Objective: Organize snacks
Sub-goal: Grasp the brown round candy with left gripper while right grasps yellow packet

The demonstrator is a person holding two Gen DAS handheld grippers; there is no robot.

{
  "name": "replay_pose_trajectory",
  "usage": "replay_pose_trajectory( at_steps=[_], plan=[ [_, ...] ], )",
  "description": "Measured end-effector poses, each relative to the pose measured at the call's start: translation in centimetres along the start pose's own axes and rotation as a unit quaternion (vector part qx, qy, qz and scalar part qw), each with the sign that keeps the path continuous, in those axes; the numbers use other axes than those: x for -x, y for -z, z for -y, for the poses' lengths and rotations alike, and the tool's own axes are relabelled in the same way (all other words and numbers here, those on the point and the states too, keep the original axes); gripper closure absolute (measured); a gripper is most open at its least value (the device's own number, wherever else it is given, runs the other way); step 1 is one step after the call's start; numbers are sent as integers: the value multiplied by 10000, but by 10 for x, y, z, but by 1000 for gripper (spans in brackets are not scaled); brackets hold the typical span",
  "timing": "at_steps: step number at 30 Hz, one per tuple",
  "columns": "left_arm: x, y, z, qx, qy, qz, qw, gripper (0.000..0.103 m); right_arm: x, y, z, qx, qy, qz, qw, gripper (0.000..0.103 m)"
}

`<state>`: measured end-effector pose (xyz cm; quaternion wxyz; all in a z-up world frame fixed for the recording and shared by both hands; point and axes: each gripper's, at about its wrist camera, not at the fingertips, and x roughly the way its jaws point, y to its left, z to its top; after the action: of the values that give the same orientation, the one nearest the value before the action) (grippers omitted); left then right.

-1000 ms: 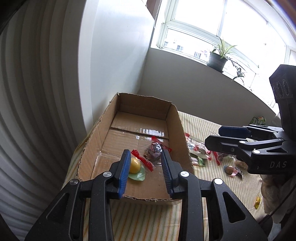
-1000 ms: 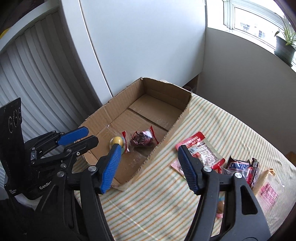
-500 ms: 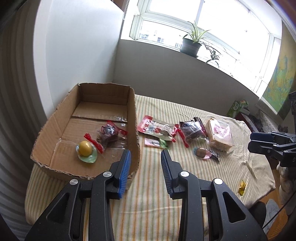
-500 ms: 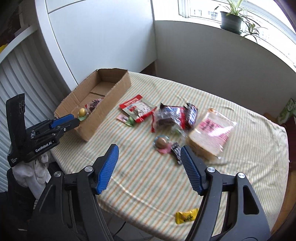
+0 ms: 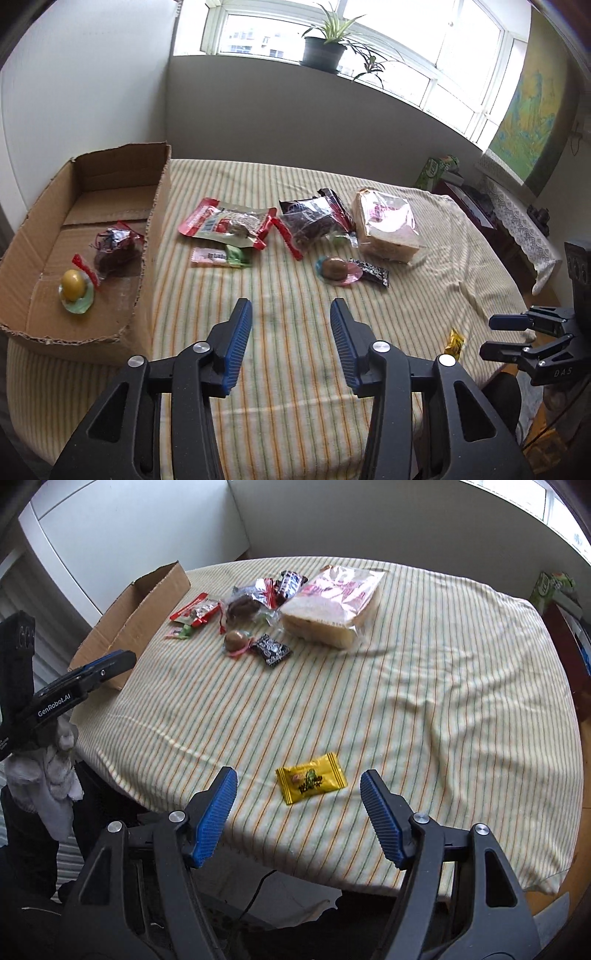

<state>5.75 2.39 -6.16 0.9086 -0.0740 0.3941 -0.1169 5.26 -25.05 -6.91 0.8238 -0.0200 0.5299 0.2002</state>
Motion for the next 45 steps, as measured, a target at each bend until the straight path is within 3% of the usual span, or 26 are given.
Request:
replay_pose_trajectory(
  at_steps=[7, 11, 15, 20, 29, 36, 39, 42, 45],
  plan=[
    [-28, -3, 14, -137, 172, -315, 9993, 57, -25, 16, 2, -236, -249, -309, 9989, 31],
    [-43, -5, 20, -207, 224, -447, 9985, 57, -36, 15, 3, -377, -292, -345, 9983, 39],
    [-60, -7, 24, -284, 266, -583, 9975, 57, -42, 7, 2, -392, -249, -271, 9986, 40],
    [-82, -14, 30, -412, 293, -722, 9961, 57, -51, -7, -7, -97, 97, -151, 9998, 51],
    [-110, -29, 31, -402, 222, -790, 9958, 57, -62, -20, -18, 455, 405, -38, 9981, 57],
    [-117, -33, 36, -526, 156, -786, 9954, 57, -59, -17, -13, 487, 478, -20, 9977, 59],
    [-118, -32, 42, -613, 135, -763, 9951, 71, -57, -14, -12, 485, 504, -25, 9975, 59],
    [-117, -31, 44, -666, 113, -739, 9950, 72, -56, -12, -13, 501, 507, -49, 9974, 60],
    [-117, -31, 43, -629, 152, -741, 9952, 73, -54, -10, -14, 546, 538, -52, 9970, 74]
  ],
)
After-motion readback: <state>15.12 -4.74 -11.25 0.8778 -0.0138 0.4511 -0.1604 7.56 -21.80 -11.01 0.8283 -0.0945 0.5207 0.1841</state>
